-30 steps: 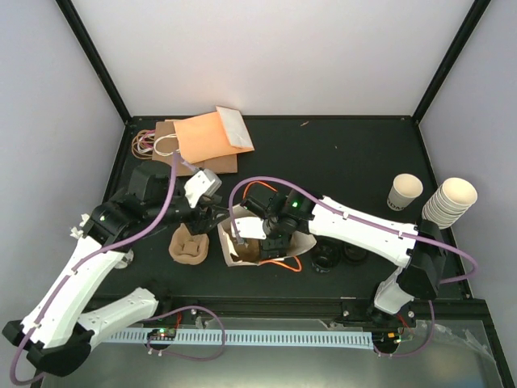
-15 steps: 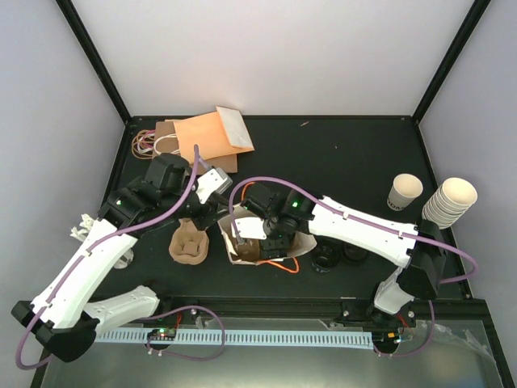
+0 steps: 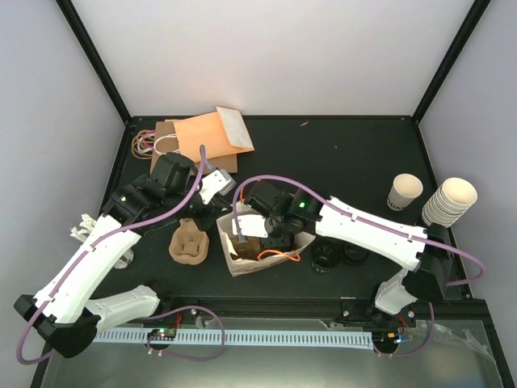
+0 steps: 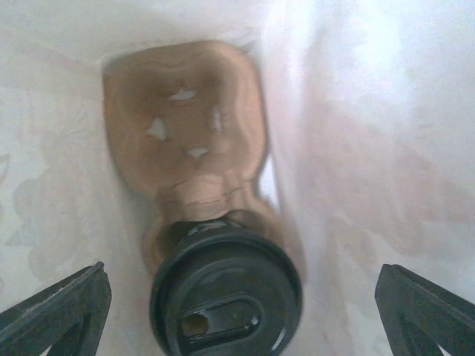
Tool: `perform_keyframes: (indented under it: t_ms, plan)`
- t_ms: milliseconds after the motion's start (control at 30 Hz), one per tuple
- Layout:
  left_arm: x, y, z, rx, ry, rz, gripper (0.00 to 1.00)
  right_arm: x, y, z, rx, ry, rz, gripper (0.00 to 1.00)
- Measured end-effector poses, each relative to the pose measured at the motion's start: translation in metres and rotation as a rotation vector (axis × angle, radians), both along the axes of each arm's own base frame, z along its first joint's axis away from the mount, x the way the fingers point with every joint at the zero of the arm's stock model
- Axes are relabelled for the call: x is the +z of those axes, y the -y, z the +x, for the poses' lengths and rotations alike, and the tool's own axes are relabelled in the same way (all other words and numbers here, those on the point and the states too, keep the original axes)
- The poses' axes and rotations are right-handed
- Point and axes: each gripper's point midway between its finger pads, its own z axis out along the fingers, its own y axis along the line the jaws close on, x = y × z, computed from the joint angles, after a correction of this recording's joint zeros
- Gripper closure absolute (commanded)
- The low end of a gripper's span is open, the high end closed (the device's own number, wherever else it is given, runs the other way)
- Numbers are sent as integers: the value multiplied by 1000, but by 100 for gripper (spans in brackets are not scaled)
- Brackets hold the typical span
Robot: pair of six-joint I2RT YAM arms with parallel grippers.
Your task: Pack the takeout coffee
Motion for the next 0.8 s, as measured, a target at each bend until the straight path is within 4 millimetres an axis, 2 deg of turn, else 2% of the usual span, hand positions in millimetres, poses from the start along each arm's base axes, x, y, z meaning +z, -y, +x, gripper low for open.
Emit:
perform_keyframes:
  t_ms: [233, 600, 800]
  plan:
    - [-8, 0, 5, 16, -19, 28, 98, 23, 4, 2, -22, 57, 85, 0]
    - [-8, -5, 10, 51, -11, 50, 98, 46, 13, 8, -54, 158, 189, 0]
    - [-10, -6, 13, 65, -11, 64, 98, 69, 13, 12, -69, 217, 266, 0]
